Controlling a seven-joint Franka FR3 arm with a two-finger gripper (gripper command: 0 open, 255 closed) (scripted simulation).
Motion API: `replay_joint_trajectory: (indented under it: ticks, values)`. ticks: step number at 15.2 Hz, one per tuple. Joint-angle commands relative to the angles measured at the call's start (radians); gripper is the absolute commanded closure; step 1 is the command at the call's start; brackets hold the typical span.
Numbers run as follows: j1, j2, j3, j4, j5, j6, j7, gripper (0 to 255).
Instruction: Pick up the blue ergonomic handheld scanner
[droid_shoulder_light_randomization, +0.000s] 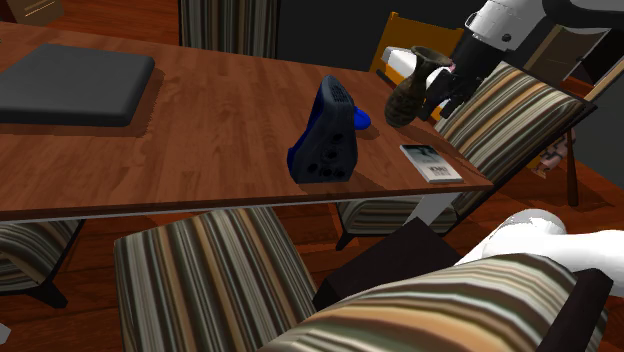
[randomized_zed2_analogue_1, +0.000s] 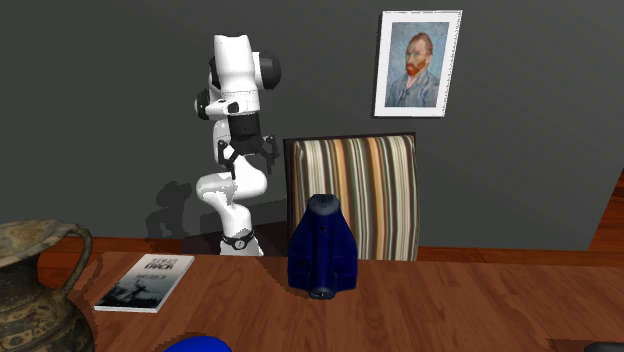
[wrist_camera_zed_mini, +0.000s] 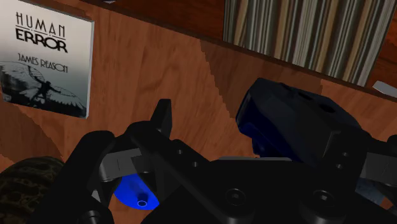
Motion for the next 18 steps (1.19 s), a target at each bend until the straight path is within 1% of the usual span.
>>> replay_joint_trajectory:
  ticks: [1, 6, 10, 14, 18]
  values:
    - [0.0, 0.0, 0.0, 0.0, 0.0, 0.0, 0.0, 0]
    - [-0.019, 0.178, 0.102, 0.119, 0.007, 0.062, 0.13, 0]
    - [-0.041, 0.332, 0.179, 0.242, -0.015, 0.092, 0.24, 0]
    - [-0.061, 0.498, 0.253, 0.389, -0.064, 0.1, 0.357, 0]
    - [-0.069, 0.681, 0.32, 0.568, -0.143, 0.079, 0.481, 0]
